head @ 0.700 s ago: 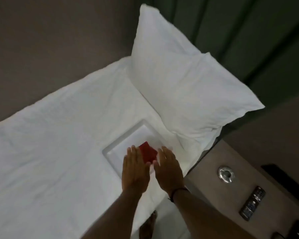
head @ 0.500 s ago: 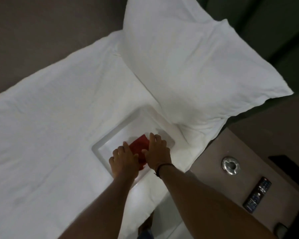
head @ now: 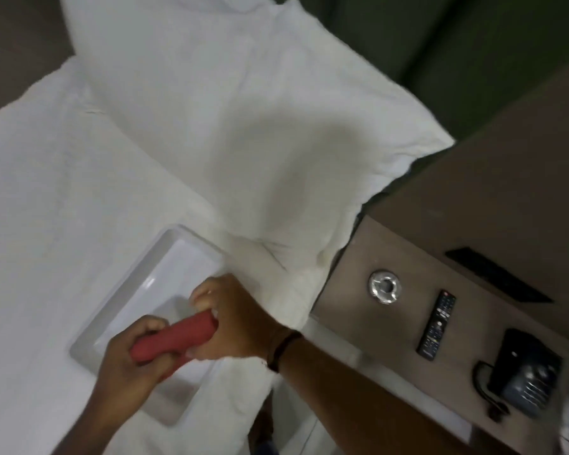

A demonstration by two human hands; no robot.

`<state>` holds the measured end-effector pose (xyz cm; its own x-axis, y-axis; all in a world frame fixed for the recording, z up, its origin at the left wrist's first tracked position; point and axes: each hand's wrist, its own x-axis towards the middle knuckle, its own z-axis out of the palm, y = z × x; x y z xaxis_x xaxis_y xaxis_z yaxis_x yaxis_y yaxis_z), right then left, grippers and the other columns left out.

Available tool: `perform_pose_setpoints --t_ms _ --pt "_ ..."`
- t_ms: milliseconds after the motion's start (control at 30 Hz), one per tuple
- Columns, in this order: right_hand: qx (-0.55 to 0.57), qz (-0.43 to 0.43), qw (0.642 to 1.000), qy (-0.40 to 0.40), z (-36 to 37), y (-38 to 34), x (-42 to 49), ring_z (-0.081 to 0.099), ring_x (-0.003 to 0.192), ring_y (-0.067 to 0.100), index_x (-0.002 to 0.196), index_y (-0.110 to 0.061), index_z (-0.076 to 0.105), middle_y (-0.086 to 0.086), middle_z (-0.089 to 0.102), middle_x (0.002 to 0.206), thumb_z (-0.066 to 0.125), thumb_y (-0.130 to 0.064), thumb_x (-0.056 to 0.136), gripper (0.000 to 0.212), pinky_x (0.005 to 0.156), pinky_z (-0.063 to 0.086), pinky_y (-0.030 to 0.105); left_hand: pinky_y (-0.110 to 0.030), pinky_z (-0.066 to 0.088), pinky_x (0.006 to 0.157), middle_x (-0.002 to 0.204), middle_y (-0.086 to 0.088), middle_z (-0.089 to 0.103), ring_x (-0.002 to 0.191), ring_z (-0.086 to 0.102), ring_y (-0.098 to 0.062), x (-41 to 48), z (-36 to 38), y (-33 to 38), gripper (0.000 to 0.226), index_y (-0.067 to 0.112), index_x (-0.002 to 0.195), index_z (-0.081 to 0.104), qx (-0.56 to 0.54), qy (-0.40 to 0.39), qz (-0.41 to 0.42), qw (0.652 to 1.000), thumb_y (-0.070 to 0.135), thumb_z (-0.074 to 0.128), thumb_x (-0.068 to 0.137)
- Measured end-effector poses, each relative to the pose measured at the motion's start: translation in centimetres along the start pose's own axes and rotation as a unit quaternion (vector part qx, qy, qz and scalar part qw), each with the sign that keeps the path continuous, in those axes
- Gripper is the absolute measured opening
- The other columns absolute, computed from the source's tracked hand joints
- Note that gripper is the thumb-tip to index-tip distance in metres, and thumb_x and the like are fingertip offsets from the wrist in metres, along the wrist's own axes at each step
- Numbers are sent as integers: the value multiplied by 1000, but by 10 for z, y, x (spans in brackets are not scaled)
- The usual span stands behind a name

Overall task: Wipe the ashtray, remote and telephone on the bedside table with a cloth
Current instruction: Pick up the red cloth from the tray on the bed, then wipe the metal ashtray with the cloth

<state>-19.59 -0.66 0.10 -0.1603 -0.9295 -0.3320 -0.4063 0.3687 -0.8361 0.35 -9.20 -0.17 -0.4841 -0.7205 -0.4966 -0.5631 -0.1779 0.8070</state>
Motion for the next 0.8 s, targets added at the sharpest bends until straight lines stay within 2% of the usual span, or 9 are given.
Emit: perform_pose_setpoints --t_ms 67,133,200,233,300,400,533,633,800 --pt "127 25 991 -38 -17 2 -40 59 77 8 102 -16 62 -3 63 92 98 -10 61 55 67 49 22 -23 53 49 69 -3 71 53 65 -16 -11 -3 19 41 21 90 74 -6 -47 16 999 27 75 49" --pt "234 53 968 -78 -35 19 -85 61 93 5 133 -32 47 -5 59 109 90 0 73 81 79 54 23 -49 67 67 83 -4 81 72 81 -28 -28 51 39 35 25 97 76 -32 -149 55 987 20 78 62" --pt "331 72 937 -85 -63 40 -129 62 117 10 154 -27 38 3 61 129 77 16 80 94 102 52 32 -15 61 57 84 29 76 78 77 5 -39 123 61 33 56 94 70 -18 -120 153 981 24 64 86" --pt "380 67 919 -78 -76 55 -149 60 128 13 153 -10 44 8 59 139 70 24 82 83 110 48 34 3 42 50 83 40 68 76 67 21 -43 156 69 41 67 92 62 -8 -89 216 972 27 56 91" --pt "449 69 890 -26 -95 94 -193 57 138 24 138 15 56 14 60 146 60 26 88 51 115 45 38 -20 61 74 106 31 71 97 71 11 -46 212 77 49 62 112 68 77 -158 265 948 28 67 77" --pt "520 218 814 140 -106 162 -256 65 130 34 138 2 63 18 71 136 77 -6 88 53 103 55 37 -36 57 102 133 22 66 123 65 -1 -26 268 38 65 43 137 63 146 -185 254 938 50 81 75" --pt "539 315 721 300 -110 271 -303 77 108 33 128 -14 73 17 80 119 94 -18 68 64 75 64 30 -9 35 115 140 3 70 127 60 -5 13 395 8 101 20 144 64 199 -207 228 930 94 66 75" --pt "501 329 704 381 -116 344 -304 79 106 29 128 -18 71 10 81 116 85 -23 71 59 82 63 38 -51 50 114 146 -12 68 137 64 -31 70 470 -39 110 6 145 64 269 -140 280 911 88 74 72" --pt "450 297 712 449 -136 415 -292 79 101 30 136 -24 65 6 81 117 79 -35 77 62 77 59 45 -63 35 120 152 1 57 144 51 -25 134 543 -78 125 21 153 52 359 -20 263 895 95 72 55"
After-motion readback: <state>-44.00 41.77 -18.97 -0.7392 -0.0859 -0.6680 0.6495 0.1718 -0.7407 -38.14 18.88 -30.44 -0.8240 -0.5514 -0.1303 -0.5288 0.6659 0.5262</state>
